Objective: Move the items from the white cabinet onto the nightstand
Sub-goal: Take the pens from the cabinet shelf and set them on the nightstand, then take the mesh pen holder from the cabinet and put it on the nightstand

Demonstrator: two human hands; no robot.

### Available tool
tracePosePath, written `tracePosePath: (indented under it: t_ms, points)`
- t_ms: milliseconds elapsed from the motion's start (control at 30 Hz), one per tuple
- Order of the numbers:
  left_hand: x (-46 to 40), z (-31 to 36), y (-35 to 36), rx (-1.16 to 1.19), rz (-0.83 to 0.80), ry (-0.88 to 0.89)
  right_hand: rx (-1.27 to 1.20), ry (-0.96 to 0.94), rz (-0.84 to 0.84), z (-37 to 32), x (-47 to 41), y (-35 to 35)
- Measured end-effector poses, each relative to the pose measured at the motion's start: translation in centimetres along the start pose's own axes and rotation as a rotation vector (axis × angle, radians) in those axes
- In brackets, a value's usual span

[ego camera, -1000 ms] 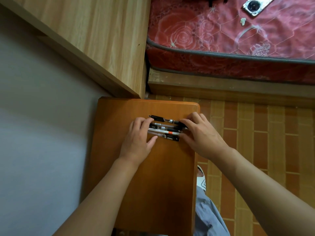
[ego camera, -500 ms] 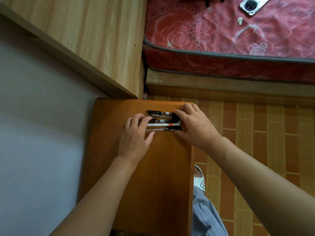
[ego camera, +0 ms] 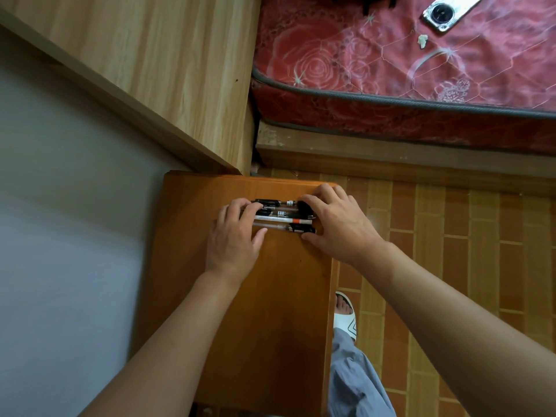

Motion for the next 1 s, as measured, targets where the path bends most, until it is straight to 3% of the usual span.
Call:
tracePosePath:
  t_ms: [533, 1000]
  points:
    - [1.4, 2.6, -4.0, -0.029, -0.032, -0.038, -0.001, 0.008, -0.038, 0.5, 2.5, -5.4]
    - [7.4, 11.8, -16.7, -0.103, -0.062, -0.020, -0.055, 0.157, -0.045, 0.5, 14.9, -16.5]
Point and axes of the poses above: each hand's wrist, its own x-axis away from the middle knuckle, its own y-axis out of the palm, z = x × y, the point moved 5 cm from there along -x, towards the middle knuckle, and after that the axes turned 9 degrees about y, right-handed, at the moved point
